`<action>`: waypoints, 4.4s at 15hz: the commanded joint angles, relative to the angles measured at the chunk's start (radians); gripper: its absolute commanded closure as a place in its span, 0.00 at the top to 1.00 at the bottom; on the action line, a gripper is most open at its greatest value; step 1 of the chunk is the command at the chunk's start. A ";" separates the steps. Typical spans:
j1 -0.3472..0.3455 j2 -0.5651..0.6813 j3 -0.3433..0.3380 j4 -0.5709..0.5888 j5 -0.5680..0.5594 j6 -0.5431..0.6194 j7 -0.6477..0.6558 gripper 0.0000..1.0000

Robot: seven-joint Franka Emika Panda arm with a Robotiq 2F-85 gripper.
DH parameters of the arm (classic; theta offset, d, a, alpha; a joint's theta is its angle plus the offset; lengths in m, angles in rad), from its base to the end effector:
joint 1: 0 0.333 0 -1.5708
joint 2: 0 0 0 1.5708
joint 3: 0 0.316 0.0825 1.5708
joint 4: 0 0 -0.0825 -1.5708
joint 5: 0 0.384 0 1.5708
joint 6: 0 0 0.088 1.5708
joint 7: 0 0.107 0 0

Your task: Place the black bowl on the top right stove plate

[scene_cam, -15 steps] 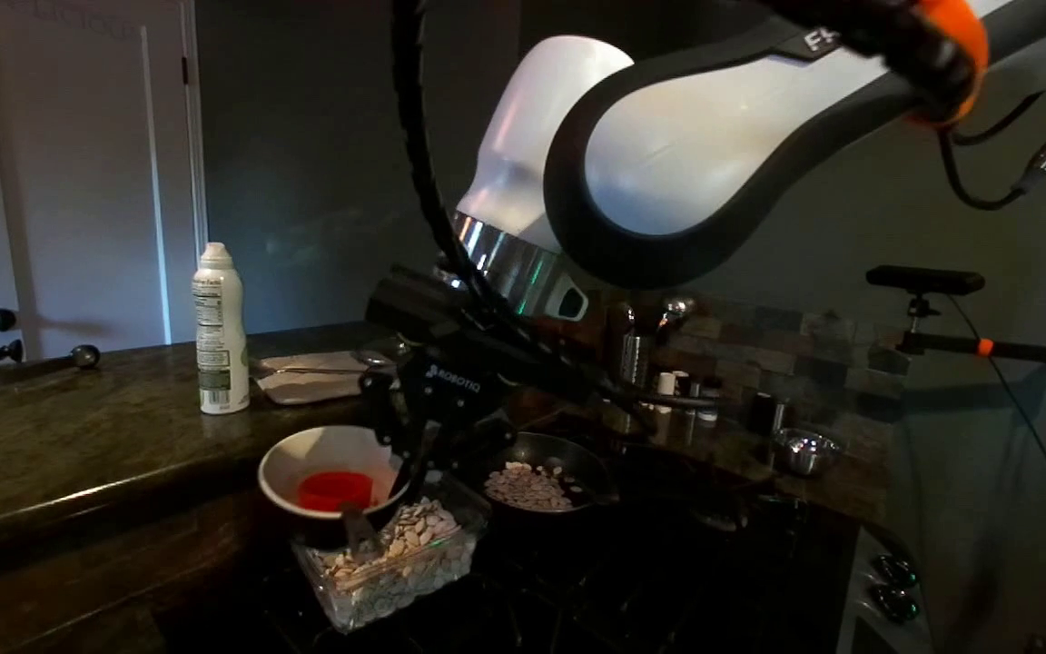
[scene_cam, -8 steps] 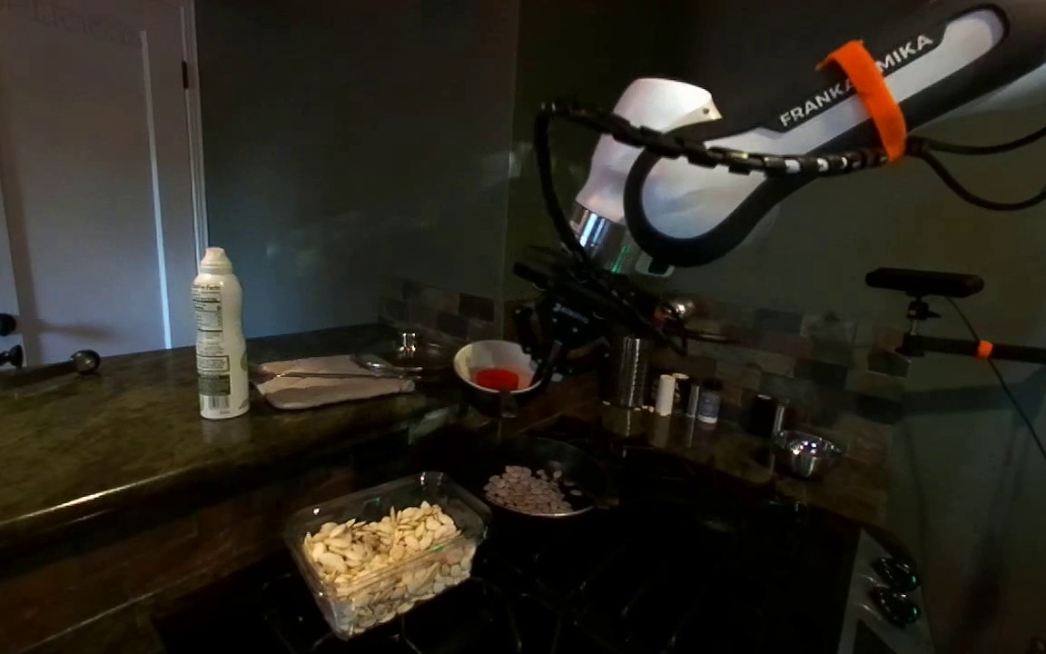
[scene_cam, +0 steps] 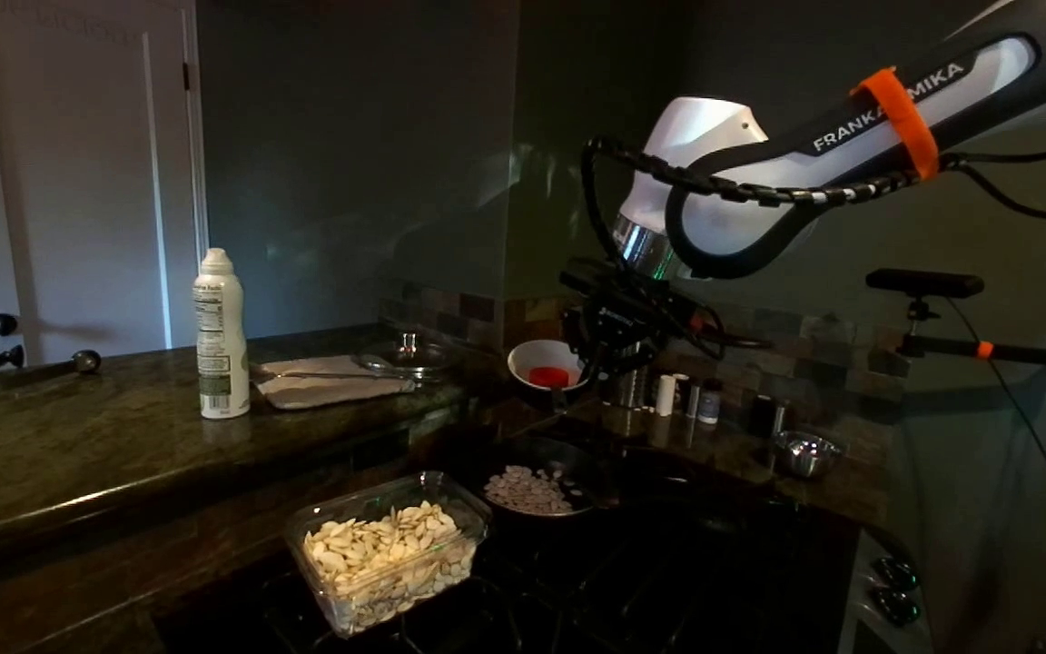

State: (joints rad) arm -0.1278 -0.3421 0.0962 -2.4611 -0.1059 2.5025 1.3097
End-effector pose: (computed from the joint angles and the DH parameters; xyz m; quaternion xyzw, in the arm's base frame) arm 0.4641 -0.0124 0.4615 -0.7900 0.5807 -0.1846 0.0682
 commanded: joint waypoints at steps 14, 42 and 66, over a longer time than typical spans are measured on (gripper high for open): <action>-0.086 0.307 -0.260 0.189 0.438 -0.089 -0.160 0.02; -0.069 0.467 -0.319 0.312 0.248 -0.086 -0.072 0.02; -0.060 0.357 -0.303 0.340 0.280 -0.105 -0.132 1.00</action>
State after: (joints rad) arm -0.1825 0.0110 -0.2102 -2.1248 0.1744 2.4006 1.1757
